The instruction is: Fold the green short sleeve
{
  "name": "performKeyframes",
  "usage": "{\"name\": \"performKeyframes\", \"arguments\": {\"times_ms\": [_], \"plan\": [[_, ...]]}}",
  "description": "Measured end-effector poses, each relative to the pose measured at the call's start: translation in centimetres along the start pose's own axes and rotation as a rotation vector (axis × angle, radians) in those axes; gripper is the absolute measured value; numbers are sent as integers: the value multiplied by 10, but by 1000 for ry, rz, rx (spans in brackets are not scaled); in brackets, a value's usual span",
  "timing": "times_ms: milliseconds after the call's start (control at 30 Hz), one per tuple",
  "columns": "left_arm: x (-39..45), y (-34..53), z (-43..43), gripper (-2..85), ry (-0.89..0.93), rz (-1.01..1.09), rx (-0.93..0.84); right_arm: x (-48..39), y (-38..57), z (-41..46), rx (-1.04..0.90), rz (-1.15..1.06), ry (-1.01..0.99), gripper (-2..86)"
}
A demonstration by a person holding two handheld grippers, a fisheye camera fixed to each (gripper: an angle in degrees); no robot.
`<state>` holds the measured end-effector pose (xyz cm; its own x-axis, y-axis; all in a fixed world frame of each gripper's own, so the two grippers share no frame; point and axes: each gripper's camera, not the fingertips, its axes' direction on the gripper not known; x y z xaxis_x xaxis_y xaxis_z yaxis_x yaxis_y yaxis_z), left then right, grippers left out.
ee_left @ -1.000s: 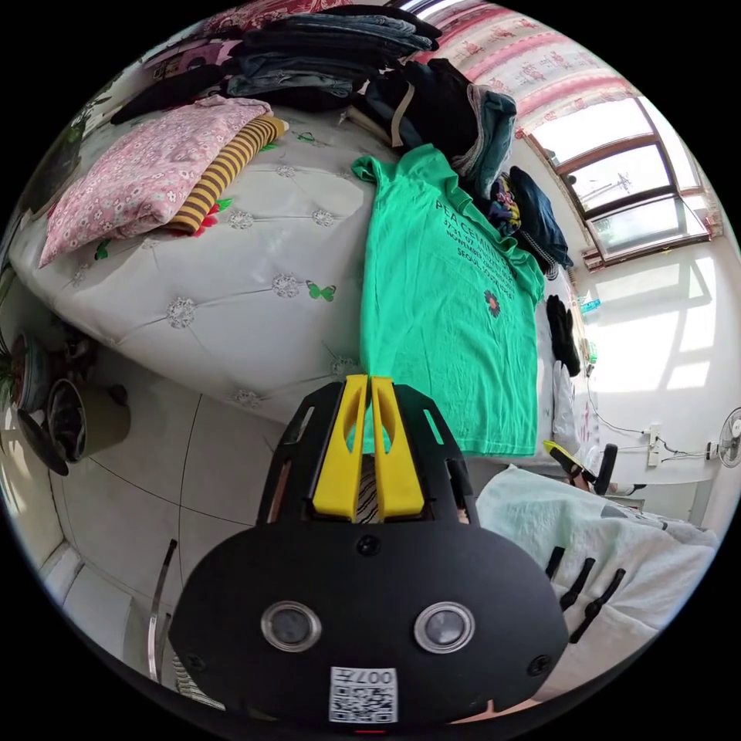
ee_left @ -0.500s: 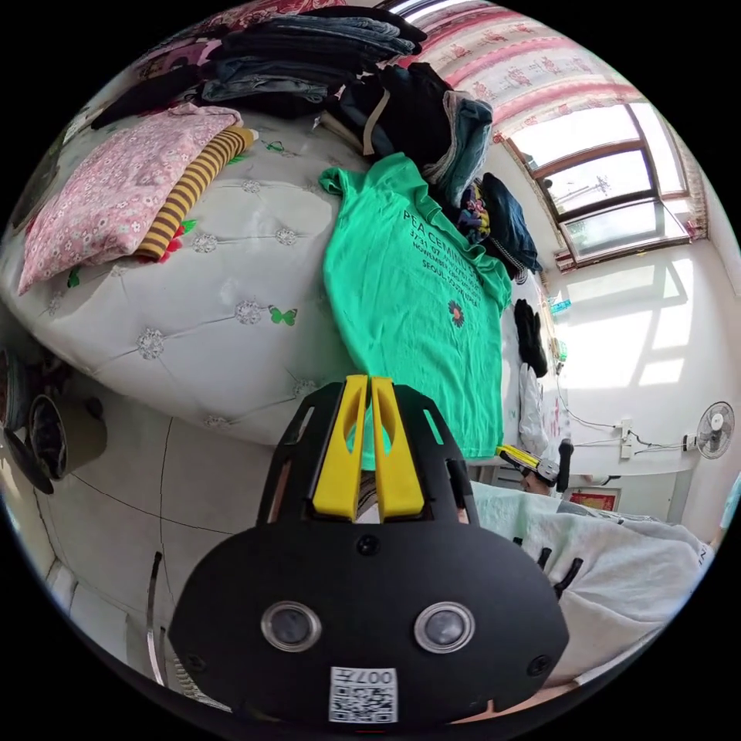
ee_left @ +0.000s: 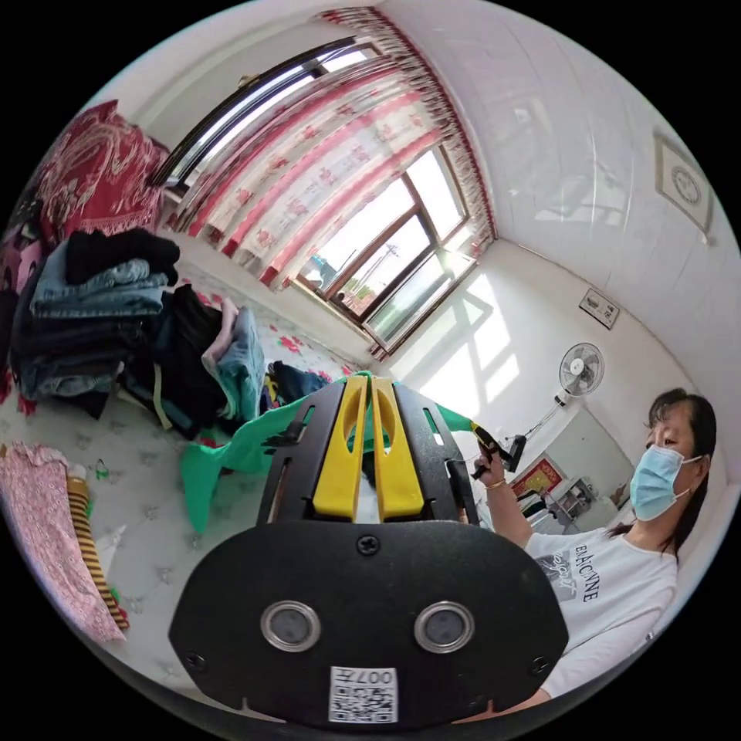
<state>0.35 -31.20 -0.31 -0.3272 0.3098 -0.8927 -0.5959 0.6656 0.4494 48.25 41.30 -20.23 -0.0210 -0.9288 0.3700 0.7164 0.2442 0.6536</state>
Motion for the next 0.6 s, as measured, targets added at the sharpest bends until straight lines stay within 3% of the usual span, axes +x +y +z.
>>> {"name": "performKeyframes", "arguments": {"times_ms": [67,200,400,467,600], "plan": [[24,8,-14,-10,-25,86,30,-17,3,-37,100,-54,-11,0],[28,50,-24,-10,5,92,35,-16,42,-62,100,-27,-88,0],[-34,176,-3,-10,-184,-150,-192,-3,151,-20,-293,110,7,3],[-81,243,20,-9,-329,-366,-379,6,216,19,-464,233,22,6],[-130,319,40,-6,-427,-639,-529,10,304,67,-667,425,50,15]]}}
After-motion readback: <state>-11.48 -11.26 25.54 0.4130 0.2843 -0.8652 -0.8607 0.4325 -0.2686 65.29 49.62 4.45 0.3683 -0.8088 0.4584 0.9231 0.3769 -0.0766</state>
